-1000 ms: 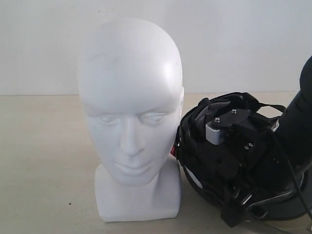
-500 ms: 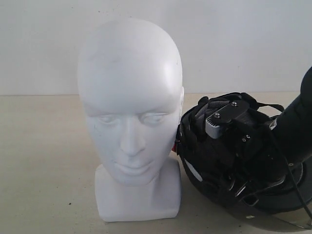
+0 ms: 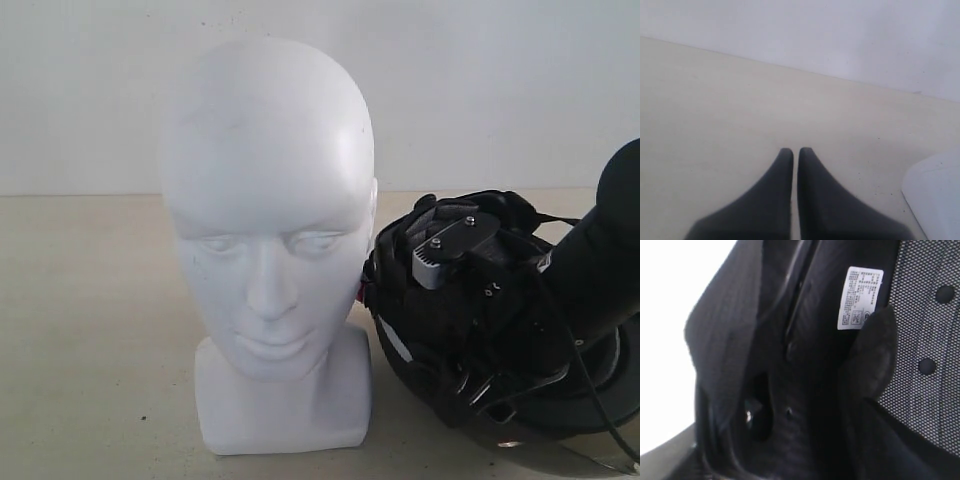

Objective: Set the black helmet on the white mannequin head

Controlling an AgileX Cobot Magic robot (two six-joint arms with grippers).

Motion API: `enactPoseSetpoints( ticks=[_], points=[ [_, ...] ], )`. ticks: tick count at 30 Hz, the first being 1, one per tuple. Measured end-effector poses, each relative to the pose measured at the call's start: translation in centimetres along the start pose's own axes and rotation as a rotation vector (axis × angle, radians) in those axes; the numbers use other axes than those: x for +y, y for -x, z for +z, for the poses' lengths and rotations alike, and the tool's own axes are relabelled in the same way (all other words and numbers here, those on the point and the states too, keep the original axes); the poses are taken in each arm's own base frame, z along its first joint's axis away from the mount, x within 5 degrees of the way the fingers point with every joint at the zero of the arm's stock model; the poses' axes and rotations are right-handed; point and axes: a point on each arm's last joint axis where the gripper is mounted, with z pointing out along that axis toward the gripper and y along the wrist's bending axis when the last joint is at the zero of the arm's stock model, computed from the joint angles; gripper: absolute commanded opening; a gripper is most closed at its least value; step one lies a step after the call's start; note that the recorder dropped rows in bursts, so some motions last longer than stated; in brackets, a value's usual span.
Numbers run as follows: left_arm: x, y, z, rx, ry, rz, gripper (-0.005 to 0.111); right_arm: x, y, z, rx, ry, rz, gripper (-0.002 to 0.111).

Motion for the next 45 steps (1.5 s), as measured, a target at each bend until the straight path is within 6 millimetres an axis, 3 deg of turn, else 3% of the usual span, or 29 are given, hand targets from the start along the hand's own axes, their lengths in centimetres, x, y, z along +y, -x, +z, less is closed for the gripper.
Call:
enactPoseSetpoints(
  ticks=[9,14,23,36,45],
  points=[
    [0.0,0.0,0.0,0.0,0.0,0.0,0.005,-0.1,0.7,0.7,-0.06,0.015,-0.007,0.065],
    [0.0,0.0,0.0,0.0,0.0,0.0,0.005,0.2,1.1,0.7,-0.105,0.045,0.005,0.082],
    [0.0,0.0,0.0,0.0,0.0,0.0,0.005,1.4,2.2,0.8,-0.19,0.055,-0.019,0.081],
    [0.0,0.0,0.0,0.0,0.0,0.0,0.005,1.3,2.7,0.9,-0.235,0.003,-0.017,0.077],
    [0.0,0.0,0.0,0.0,0.0,0.0,0.005,0.9,2.2,3.9,-0.137,0.025,0.017,0.077]
  ],
)
